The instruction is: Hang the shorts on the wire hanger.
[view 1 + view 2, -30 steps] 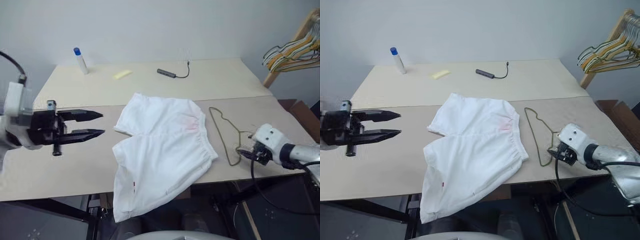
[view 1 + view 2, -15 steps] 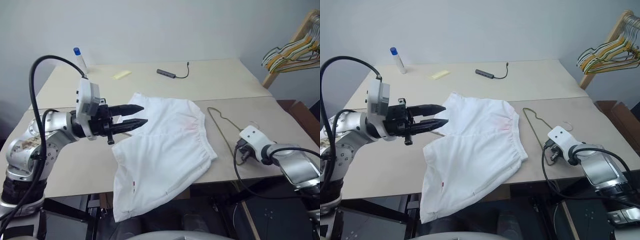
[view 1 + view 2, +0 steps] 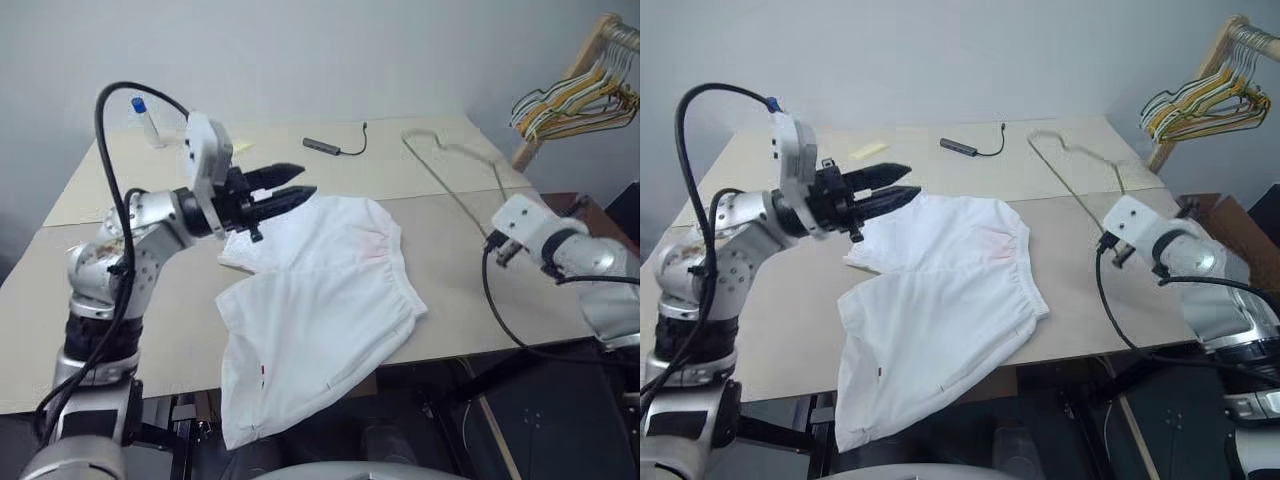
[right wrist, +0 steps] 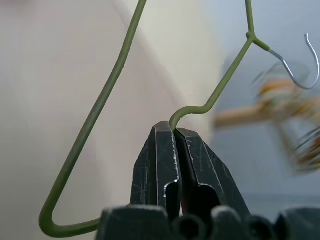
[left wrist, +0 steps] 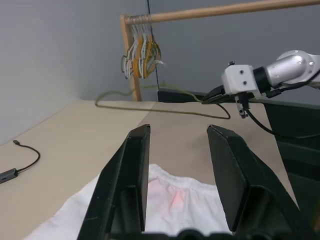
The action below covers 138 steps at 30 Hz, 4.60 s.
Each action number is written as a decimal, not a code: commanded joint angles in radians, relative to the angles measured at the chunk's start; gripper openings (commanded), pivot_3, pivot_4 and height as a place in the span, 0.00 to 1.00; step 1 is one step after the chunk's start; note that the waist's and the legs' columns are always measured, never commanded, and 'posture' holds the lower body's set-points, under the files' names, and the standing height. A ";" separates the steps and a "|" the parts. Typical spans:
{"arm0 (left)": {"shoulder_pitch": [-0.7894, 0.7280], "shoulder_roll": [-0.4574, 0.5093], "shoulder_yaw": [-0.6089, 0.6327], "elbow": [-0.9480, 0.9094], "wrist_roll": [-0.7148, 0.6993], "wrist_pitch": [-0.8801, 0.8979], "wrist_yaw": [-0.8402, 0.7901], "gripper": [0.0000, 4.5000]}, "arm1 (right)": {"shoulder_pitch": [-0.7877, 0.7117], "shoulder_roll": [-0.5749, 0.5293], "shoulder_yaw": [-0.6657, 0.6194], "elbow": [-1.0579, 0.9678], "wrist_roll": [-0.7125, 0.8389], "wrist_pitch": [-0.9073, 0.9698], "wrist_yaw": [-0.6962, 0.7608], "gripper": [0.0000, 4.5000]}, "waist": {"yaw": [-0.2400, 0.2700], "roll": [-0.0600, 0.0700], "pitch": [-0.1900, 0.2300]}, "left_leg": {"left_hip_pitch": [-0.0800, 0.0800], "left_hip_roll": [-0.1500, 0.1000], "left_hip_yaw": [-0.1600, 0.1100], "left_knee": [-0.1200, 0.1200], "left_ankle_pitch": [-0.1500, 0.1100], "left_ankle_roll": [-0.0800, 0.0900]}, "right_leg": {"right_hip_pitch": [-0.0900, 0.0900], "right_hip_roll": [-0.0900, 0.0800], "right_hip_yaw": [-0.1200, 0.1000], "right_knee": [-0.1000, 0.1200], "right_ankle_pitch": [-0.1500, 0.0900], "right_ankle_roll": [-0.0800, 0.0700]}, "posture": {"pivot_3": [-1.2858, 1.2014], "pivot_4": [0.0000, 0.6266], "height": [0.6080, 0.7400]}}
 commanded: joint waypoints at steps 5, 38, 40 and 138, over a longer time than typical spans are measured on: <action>-0.153 0.033 0.009 0.188 0.024 0.046 -0.111 0.67 | -0.142 -0.085 0.088 0.217 -0.369 -0.684 -0.257 0.00 | -0.028 0.000 0.000 | 0.000 0.000 0.000 0.000 0.000 0.000 | 0.000 0.000 0.000 -0.001 0.000 0.000 | 0.48 0.00 1.00; -0.200 -0.011 -0.247 0.391 0.371 0.015 -0.384 0.11 | -0.375 -0.014 0.124 0.280 -0.678 -0.871 -0.515 0.00 | -0.105 0.000 0.000 | 0.001 0.000 -0.006 0.000 0.000 0.000 | 0.000 -0.001 0.004 0.000 0.000 0.002 | 0.46 0.00 1.00; -0.184 -0.016 -0.229 0.365 0.366 0.021 -0.370 0.00 | -0.378 -0.016 0.120 0.277 -0.672 -0.870 -0.513 0.00 | -0.104 0.000 0.000 | 0.001 0.000 -0.006 0.000 0.000 0.000 | 0.000 -0.001 0.004 0.000 0.000 0.002 | 0.46 0.00 1.00; -0.094 -0.229 0.173 0.002 0.559 0.039 0.644 1.00 | -0.015 0.029 -0.124 -0.418 0.488 0.734 0.707 0.00 | 0.062 -0.001 -0.001 | -0.019 0.000 0.000 0.016 -0.003 0.005 | -0.013 -0.001 0.001 0.004 0.005 0.005 | 0.51 0.00 1.00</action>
